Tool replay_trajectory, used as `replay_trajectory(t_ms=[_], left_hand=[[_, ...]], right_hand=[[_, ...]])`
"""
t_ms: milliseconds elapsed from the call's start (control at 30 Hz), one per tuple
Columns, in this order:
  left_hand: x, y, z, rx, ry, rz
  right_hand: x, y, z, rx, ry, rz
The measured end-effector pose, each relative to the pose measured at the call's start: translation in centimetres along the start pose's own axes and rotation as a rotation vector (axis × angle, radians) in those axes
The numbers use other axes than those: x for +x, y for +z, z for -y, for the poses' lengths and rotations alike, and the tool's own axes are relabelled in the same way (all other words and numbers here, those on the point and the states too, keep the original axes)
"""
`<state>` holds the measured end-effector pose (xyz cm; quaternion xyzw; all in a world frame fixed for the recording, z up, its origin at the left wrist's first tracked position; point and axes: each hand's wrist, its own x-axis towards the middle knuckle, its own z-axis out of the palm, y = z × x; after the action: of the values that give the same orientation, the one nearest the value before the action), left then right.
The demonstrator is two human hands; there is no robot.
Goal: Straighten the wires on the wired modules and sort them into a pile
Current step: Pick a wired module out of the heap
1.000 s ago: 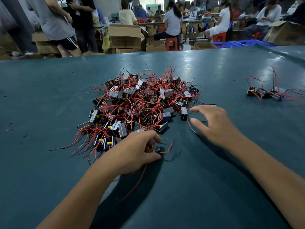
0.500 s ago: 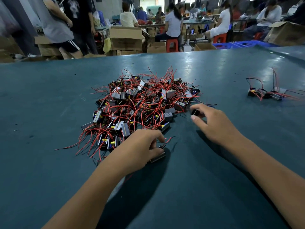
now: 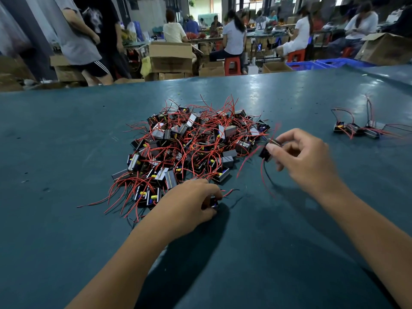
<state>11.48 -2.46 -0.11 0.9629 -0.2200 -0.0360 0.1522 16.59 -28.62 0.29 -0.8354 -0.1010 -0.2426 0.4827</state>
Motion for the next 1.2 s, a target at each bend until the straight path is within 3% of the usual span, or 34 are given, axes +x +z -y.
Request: replay_trajectory(t_ms=[167,333,467,567,633,733,1000,1133,1200], left_hand=[[-0.2,-0.3,-0.3,-0.027,0.001,-0.042],[-0.3,-0.1,-0.5,0.018,0.013,-0.140],[-0.4,0.0,-1.3,-0.033,0.099,-0.306],[-0.8,0.0,-2.8,-0.394,0.105,-0.400],[-0.8,0.4,-3.7,-0.581,0.066,-0.378],[-0.5,1.0,-4.4,-0.651,0.026,-0.329],[-0.8,0.3,-4.4,-1.213,-0.055,-0.078],[-0.7,0.1,-4.5,-1.277,-0.095,-0.021],[-0.7,0.2,-4.4,-1.112,-0.093,-0.097]], right_hand=[[0.1,0.2,0.0,0.265,0.393,0.211],[-0.4,0.6,-0.2,0.280,0.497,0.311],[-0.9,1.3,0.3,0.241,0.441,0.310],[-1.5,1.6,1.3,0.254,0.298,0.286],[-2.0,1.7,2.0,0.264,0.193,0.274],[-2.6,1.8,2.8,0.250,0.057,0.276],[-2.1,1.5,2.7,0.441,0.123,0.304],[-1.9,1.6,2.5,0.506,0.170,0.343],[-2.0,1.6,2.3,0.517,0.179,0.356]])
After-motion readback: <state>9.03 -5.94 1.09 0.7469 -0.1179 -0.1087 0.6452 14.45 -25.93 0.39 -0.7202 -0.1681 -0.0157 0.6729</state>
